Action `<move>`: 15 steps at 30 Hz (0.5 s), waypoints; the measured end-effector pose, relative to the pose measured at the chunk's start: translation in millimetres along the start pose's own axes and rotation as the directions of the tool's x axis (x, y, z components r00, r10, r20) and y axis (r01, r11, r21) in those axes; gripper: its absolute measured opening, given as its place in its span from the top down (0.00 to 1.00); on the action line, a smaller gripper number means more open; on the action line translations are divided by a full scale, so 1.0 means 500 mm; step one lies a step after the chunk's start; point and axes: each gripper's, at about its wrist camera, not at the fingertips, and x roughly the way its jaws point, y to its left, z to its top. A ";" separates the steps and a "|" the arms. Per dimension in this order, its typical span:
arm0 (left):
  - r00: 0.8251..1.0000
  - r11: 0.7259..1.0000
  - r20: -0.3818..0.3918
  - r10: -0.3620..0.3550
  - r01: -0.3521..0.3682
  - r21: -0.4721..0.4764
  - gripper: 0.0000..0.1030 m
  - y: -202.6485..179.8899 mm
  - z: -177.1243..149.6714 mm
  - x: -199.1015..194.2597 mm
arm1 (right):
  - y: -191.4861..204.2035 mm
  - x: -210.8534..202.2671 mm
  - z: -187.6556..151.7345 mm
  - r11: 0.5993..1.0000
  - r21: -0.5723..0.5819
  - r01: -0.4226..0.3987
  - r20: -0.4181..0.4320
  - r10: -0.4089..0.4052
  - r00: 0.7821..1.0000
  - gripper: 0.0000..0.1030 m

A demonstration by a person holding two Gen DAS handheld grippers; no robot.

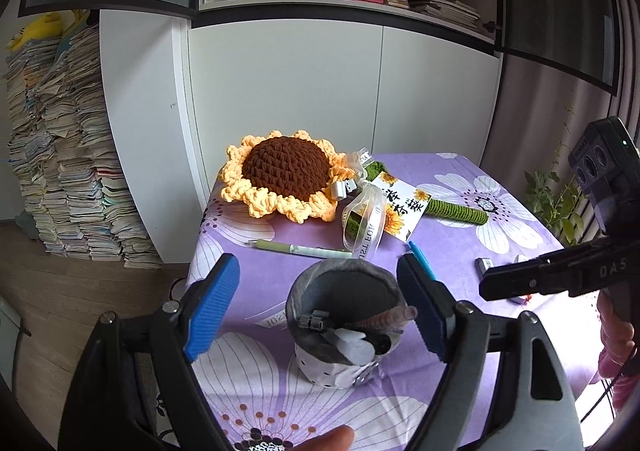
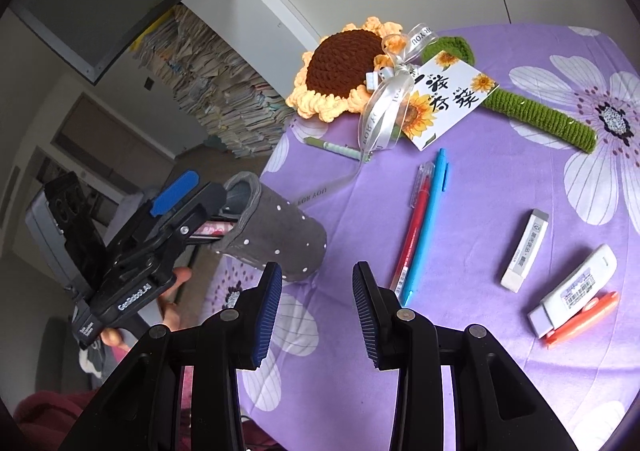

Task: Organize stationery
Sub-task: 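Grasp the pale green pen beside the sunflower with the right tool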

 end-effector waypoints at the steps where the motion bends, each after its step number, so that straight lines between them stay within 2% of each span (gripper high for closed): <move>1: 1.000 1.000 0.004 0.012 -0.012 -0.005 0.18 0.005 -0.008 -0.007 | -0.001 0.004 0.013 1.000 -0.013 0.017 -0.001 -0.017 1.000 0.63; 4: 0.999 1.000 -0.023 0.030 -0.030 -0.010 0.17 0.017 -0.045 -0.016 | -0.003 0.025 0.055 0.999 -0.017 0.037 -0.020 -0.038 0.999 0.63; 8: 0.998 0.999 -0.058 0.033 -0.034 -0.019 0.16 0.026 -0.087 -0.024 | 0.018 0.054 0.114 0.998 -0.060 0.015 -0.037 -0.018 0.999 0.63; 12: 0.998 0.999 -0.065 -0.027 0.025 -0.029 0.16 0.026 -0.092 -0.023 | 0.062 0.107 0.165 0.968 -0.244 0.058 -0.073 -0.078 0.994 0.64; 15: 0.995 0.998 -0.077 -0.064 0.062 -0.032 0.16 0.018 -0.094 -0.003 | 0.062 0.168 0.195 0.958 -0.284 0.049 -0.141 -0.092 0.986 0.64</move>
